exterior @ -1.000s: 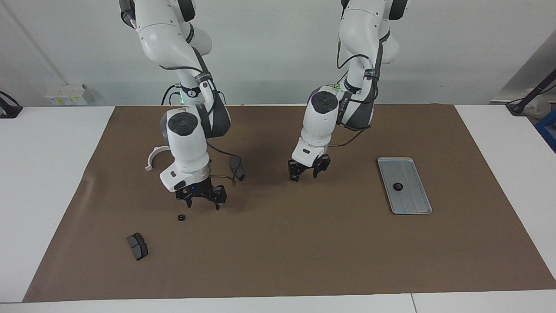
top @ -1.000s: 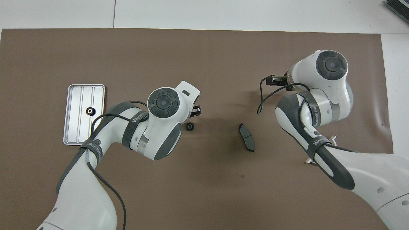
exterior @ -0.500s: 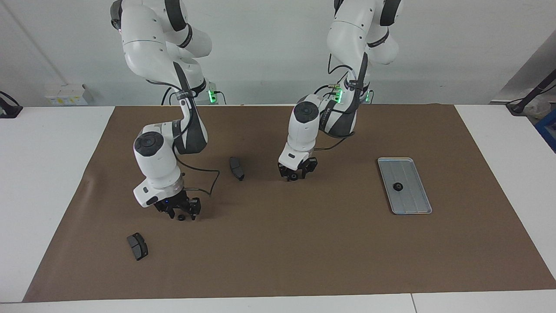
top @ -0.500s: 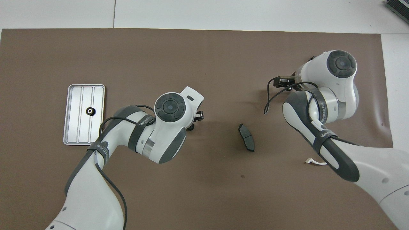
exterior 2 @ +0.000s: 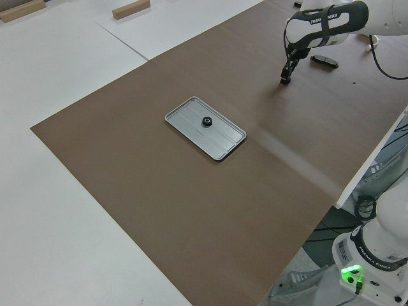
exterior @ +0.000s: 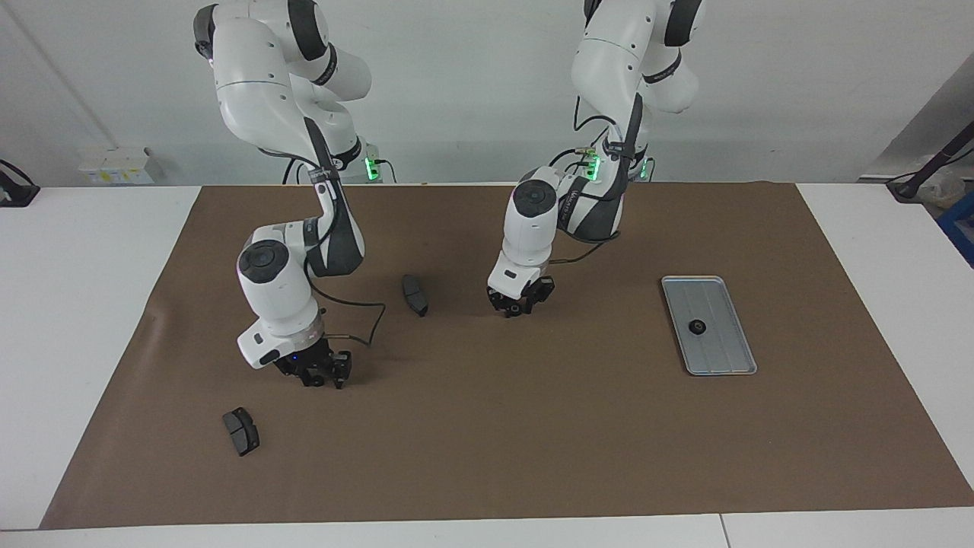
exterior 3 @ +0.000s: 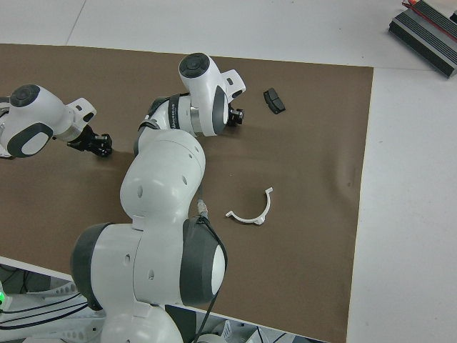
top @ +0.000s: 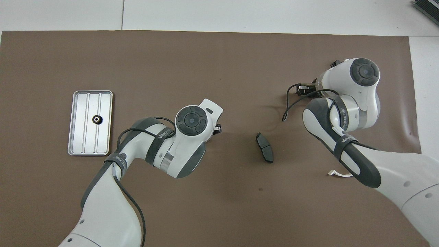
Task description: Pick bearing gear from pile to tray
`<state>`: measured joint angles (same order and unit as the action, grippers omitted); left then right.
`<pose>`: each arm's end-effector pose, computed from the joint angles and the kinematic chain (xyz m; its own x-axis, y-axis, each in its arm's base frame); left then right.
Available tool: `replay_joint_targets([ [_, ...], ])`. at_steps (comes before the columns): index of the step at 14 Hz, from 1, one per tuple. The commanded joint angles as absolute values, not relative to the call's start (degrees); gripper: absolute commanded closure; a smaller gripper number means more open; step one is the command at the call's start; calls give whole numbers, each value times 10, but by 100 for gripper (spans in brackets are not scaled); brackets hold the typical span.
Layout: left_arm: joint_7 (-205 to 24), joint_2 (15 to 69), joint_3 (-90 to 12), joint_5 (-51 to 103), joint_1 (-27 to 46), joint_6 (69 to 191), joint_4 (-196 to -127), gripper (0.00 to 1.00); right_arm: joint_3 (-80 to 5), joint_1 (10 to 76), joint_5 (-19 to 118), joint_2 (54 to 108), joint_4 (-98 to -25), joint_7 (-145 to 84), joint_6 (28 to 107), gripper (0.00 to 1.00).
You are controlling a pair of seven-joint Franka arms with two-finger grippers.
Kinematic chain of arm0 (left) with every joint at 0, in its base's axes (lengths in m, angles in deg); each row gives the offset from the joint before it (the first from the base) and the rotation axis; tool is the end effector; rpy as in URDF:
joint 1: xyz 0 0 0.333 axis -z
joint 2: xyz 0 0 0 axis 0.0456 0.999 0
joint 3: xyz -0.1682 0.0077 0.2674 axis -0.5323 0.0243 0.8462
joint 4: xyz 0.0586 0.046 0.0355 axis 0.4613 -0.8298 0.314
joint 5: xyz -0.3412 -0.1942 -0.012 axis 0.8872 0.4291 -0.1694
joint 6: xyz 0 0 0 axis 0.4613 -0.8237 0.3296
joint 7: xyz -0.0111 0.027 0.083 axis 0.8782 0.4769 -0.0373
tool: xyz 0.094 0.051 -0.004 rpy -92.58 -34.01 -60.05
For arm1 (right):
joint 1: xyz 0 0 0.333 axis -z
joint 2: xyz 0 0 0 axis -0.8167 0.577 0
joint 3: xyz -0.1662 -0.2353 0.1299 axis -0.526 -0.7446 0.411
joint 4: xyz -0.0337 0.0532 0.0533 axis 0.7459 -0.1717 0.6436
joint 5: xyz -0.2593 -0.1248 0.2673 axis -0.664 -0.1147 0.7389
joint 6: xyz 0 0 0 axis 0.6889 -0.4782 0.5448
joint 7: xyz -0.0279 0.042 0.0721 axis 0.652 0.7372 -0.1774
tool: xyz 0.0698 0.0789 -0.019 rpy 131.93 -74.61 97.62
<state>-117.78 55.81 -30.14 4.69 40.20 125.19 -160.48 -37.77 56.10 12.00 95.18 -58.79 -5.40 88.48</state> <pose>0.5065 -0.3858 0.2950 0.9907 0.1339 0.0218 0.1333 -0.9906 0.0300 0.6709 0.0593 0.2876 0.9827 -0.1252 0.1362 -0.1250 -0.9921 -0.0099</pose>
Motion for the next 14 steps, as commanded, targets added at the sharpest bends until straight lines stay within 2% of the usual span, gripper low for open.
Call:
replay_joint_targets([
  [1,-1186,550,-295,48,412,1259,-1620,80,-368,574,133,946,-596,-72,876,64],
  [3,-1186,551,-294,48,410,1251,-1612,85,-368,576,133,946,-595,-72,876,83],
  [5,-1185,541,-293,53,382,1230,-1590,86,-368,576,133,946,-596,-68,876,96],
  [6,-1184,540,-293,54,361,1200,-1567,86,-367,576,133,944,-596,-67,876,100],
  [8,-1177,536,-289,54,327,1158,-1528,86,-367,574,133,933,-595,-65,874,100],
  [11,-1131,491,-295,67,244,1135,-1530,86,-353,560,133,914,-590,-32,854,100],
  [14,-985,462,-290,103,170,1071,-1530,85,-344,499,128,914,-571,60,853,100],
])
